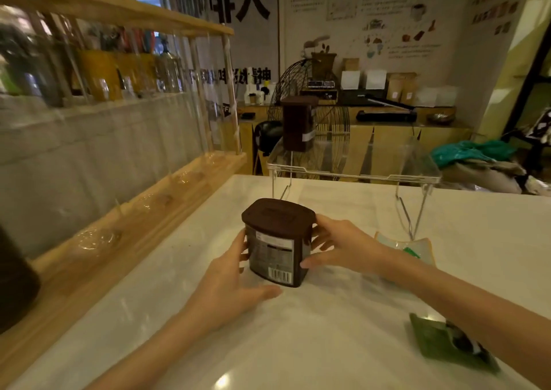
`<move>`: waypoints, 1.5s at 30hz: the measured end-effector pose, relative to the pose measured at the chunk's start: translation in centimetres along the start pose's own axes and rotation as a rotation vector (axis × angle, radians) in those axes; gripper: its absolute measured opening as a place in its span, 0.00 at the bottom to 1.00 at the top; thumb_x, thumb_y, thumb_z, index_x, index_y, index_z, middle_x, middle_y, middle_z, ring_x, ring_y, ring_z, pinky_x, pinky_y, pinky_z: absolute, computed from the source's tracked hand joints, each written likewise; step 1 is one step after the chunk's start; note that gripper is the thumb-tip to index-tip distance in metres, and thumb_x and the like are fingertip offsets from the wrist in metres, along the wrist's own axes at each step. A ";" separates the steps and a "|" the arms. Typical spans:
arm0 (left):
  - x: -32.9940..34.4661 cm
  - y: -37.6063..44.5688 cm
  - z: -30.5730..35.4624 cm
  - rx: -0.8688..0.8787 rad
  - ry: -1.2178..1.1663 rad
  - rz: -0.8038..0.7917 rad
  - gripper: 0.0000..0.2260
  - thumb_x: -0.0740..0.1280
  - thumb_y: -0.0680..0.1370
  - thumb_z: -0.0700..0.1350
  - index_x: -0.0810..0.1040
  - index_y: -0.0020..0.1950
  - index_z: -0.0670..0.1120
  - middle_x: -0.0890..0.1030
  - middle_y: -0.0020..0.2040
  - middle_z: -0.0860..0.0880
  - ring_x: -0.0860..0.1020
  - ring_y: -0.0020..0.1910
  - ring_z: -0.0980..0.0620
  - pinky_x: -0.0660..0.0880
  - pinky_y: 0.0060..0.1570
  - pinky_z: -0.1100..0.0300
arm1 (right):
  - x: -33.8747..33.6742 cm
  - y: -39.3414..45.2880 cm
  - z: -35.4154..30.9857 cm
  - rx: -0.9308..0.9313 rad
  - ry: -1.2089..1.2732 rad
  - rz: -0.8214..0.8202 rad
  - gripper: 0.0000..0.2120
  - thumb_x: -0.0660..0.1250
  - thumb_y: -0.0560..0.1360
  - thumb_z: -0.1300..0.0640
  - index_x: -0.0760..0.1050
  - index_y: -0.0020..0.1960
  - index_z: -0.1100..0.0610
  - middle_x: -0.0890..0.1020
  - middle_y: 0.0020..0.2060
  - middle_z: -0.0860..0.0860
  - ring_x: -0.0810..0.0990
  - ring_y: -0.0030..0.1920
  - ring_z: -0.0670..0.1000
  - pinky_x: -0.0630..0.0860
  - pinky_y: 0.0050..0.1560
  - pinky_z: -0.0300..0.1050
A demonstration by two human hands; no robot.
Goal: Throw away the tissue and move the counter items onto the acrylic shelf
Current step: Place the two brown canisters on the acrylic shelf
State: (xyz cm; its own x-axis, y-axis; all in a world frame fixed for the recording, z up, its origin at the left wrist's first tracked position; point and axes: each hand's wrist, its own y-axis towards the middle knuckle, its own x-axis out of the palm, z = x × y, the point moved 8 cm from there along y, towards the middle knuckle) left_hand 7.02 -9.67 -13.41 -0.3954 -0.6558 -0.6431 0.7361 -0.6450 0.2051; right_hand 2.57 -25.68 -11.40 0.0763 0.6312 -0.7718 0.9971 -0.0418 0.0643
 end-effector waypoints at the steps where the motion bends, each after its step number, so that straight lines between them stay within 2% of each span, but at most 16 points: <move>1: 0.2 -0.1 0.3 0.014 0.003 0.026 0.47 0.77 0.62 0.52 0.50 0.72 0.58 0.67 0.60 0.63 0.69 0.61 0.60 0.69 0.59 0.64 | 0.0 -0.1 0.0 -0.001 -0.005 0.012 0.35 0.74 0.66 0.52 0.62 0.69 0.50 0.78 0.56 0.49 0.79 0.51 0.48 0.78 0.52 0.41; 3: 0.5 -0.1 0.6 0.023 0.013 0.070 0.47 0.76 0.61 0.54 0.51 0.71 0.59 0.69 0.60 0.62 0.70 0.61 0.59 0.69 0.58 0.63 | 0.0 -0.2 -0.1 -0.005 -0.007 0.039 0.36 0.75 0.65 0.52 0.63 0.69 0.50 0.79 0.53 0.49 0.80 0.50 0.49 0.79 0.51 0.42; 7: 1.2 0.3 0.5 -0.024 0.037 0.125 0.50 0.77 0.57 0.57 0.52 0.71 0.57 0.70 0.66 0.56 0.68 0.61 0.60 0.67 0.55 0.64 | 0.2 -0.4 -0.5 -0.010 -0.043 0.049 0.36 0.76 0.63 0.49 0.64 0.67 0.51 0.81 0.54 0.52 0.81 0.48 0.50 0.80 0.49 0.44; 12: 1.9 1.0 0.6 -0.042 -0.006 0.131 0.53 0.79 0.52 0.58 0.54 0.71 0.54 0.69 0.67 0.54 0.68 0.64 0.56 0.69 0.59 0.62 | 0.3 -0.5 -1.2 0.000 -0.040 0.017 0.31 0.75 0.64 0.48 0.69 0.63 0.53 0.81 0.50 0.51 0.79 0.45 0.50 0.79 0.46 0.44; 15: 1.6 1.4 1.1 -0.058 -0.010 0.123 0.50 0.79 0.54 0.54 0.57 0.70 0.53 0.72 0.65 0.54 0.71 0.60 0.56 0.69 0.55 0.64 | 0.0 -0.8 -1.4 0.018 -0.052 0.012 0.30 0.73 0.66 0.47 0.69 0.64 0.53 0.81 0.48 0.51 0.80 0.46 0.52 0.79 0.47 0.48; 20: -0.7 2.5 4.3 -0.022 -0.030 0.093 0.47 0.80 0.56 0.49 0.60 0.69 0.53 0.74 0.58 0.56 0.73 0.60 0.53 0.70 0.54 0.62 | -2.9 -1.7 -3.4 -0.039 -0.061 0.115 0.33 0.70 0.67 0.43 0.64 0.68 0.50 0.81 0.49 0.51 0.80 0.46 0.50 0.80 0.47 0.48; 25: -3.5 4.3 8.5 0.083 -0.126 0.106 0.42 0.81 0.54 0.45 0.66 0.64 0.55 0.74 0.52 0.60 0.73 0.54 0.57 0.72 0.52 0.64 | -7.0 -2.2 -6.1 -0.152 0.008 0.159 0.33 0.66 0.69 0.43 0.57 0.71 0.45 0.79 0.55 0.45 0.79 0.52 0.44 0.79 0.52 0.41; 29: -5.1 6.9 11.5 0.154 -0.191 0.051 0.33 0.80 0.56 0.39 0.71 0.55 0.57 0.77 0.47 0.63 0.77 0.46 0.64 0.75 0.42 0.73 | -10.5 -2.2 -6.6 -0.198 0.044 0.236 0.31 0.67 0.70 0.45 0.59 0.70 0.44 0.81 0.55 0.44 0.79 0.54 0.41 0.77 0.54 0.38; 32: -5.4 9.1 13.2 0.198 -0.240 -0.011 0.34 0.78 0.58 0.36 0.73 0.60 0.53 0.80 0.49 0.59 0.79 0.46 0.64 0.78 0.43 0.70 | -12.7 -1.9 -5.9 -0.184 0.111 0.312 0.26 0.68 0.71 0.51 0.60 0.64 0.39 0.79 0.47 0.35 0.79 0.46 0.31 0.76 0.45 0.26; 35: -5.4 12.0 14.3 0.218 -0.288 -0.021 0.37 0.78 0.57 0.35 0.71 0.64 0.48 0.81 0.51 0.57 0.80 0.47 0.64 0.78 0.42 0.72 | -15.2 -1.1 -5.1 -0.151 0.133 0.404 0.31 0.69 0.71 0.52 0.59 0.69 0.44 0.77 0.46 0.34 0.79 0.40 0.30 0.73 0.40 0.20; 39: -4.8 15.9 15.0 0.208 -0.399 -0.006 0.42 0.78 0.55 0.39 0.68 0.68 0.46 0.80 0.58 0.50 0.79 0.54 0.56 0.78 0.53 0.62 | -18.0 0.4 -3.6 -0.107 0.146 0.483 0.33 0.69 0.70 0.50 0.58 0.72 0.48 0.79 0.50 0.39 0.77 0.38 0.31 0.74 0.37 0.21; 42: -3.8 18.5 14.8 0.207 -0.451 0.003 0.37 0.77 0.59 0.35 0.70 0.66 0.45 0.81 0.55 0.51 0.80 0.51 0.61 0.79 0.48 0.67 | -19.3 1.7 -1.9 -0.075 0.171 0.512 0.34 0.70 0.70 0.51 0.58 0.72 0.48 0.78 0.44 0.34 0.79 0.37 0.29 0.75 0.36 0.23; 45: -2.6 20.7 14.0 0.204 -0.450 0.040 0.32 0.77 0.60 0.36 0.73 0.63 0.42 0.82 0.54 0.49 0.81 0.51 0.58 0.79 0.52 0.59 | -20.0 3.5 -0.1 -0.034 0.183 0.530 0.37 0.70 0.70 0.53 0.54 0.73 0.48 0.78 0.48 0.40 0.77 0.39 0.33 0.76 0.35 0.25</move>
State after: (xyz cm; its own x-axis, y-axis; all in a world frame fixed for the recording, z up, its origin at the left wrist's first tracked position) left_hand 15.56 -26.79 2.84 -0.6001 -0.7569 -0.2590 0.6506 -0.6501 0.3924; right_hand 4.50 -38.32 4.33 0.5612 0.6549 -0.5061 0.8216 -0.3670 0.4362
